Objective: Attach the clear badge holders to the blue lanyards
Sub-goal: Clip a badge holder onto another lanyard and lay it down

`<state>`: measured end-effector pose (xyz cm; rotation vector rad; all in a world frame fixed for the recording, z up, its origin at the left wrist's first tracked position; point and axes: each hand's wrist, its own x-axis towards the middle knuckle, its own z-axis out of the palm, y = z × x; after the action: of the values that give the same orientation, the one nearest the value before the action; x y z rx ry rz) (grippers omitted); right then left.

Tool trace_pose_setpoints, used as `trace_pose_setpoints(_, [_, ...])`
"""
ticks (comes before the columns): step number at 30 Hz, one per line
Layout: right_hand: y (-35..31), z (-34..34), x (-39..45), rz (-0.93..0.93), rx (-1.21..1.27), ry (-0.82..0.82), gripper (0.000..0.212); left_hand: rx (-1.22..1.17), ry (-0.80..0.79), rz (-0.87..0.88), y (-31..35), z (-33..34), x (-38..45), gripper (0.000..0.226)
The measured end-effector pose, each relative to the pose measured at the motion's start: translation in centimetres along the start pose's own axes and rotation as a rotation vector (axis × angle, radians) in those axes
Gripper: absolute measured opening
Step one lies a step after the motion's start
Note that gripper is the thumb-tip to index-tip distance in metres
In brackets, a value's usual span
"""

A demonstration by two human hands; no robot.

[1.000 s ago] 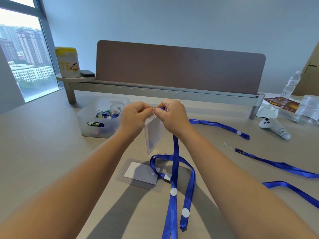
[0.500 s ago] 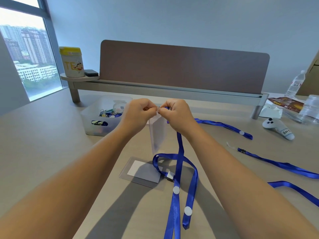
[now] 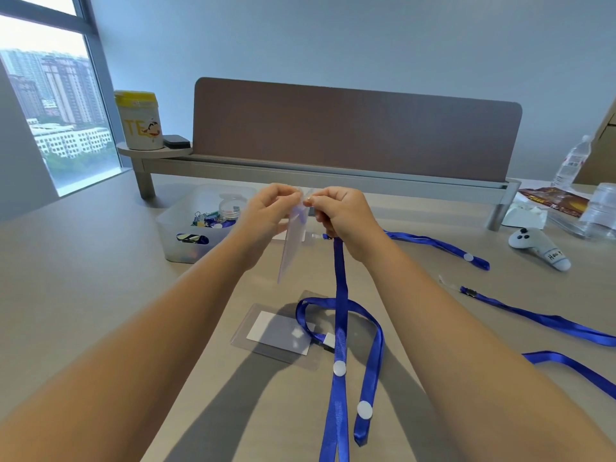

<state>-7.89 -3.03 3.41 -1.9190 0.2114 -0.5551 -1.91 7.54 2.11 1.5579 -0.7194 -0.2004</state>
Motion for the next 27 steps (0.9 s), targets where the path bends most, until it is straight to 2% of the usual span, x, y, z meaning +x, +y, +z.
trace_pose_setpoints(4, [-0.3,-0.4,0.2,0.124,0.258,-0.062,0.024,0.083,-0.07,0.045,0.0,0.0,-0.4,0.039])
trace_pose_setpoints(7, [-0.5,-0.5,0.2,0.19,0.296,-0.133,0.026,0.22,0.065,0.122,-0.3,0.1,-0.5,0.043])
trace_pose_setpoints(11, [-1.1,-0.9,0.3,0.27,0.139,-0.221,0.028,0.423,0.275,0.25,-1.0,-0.4,-0.3,0.024])
trace_pose_setpoints(16, [-2.2,-1.4,0.4,0.337,-0.182,-0.257,0.029,0.704,0.415,0.517,-1.6,-1.5,-0.2,0.018])
trace_pose_setpoints(19, [-2.0,-1.1,0.6,0.328,-0.385,-0.233,0.027,0.818,0.433,0.637,-1.2,-2.0,0.1,0.017])
trace_pose_setpoints(21, [-1.6,-0.5,1.0,0.267,-0.512,-0.177,0.021,0.822,0.462,0.62,-1.1,-2.5,0.2,0.018])
trace_pose_setpoints(23, [-1.3,0.2,1.7,0.146,-0.53,-0.096,0.016,0.765,0.497,0.529,-1.2,-2.9,0.3,0.019])
trace_pose_setpoints(27, [-1.9,0.7,2.7,-0.119,-0.158,0.114,0.008,0.62,0.569,0.27,-2.8,-4.2,0.6,0.021])
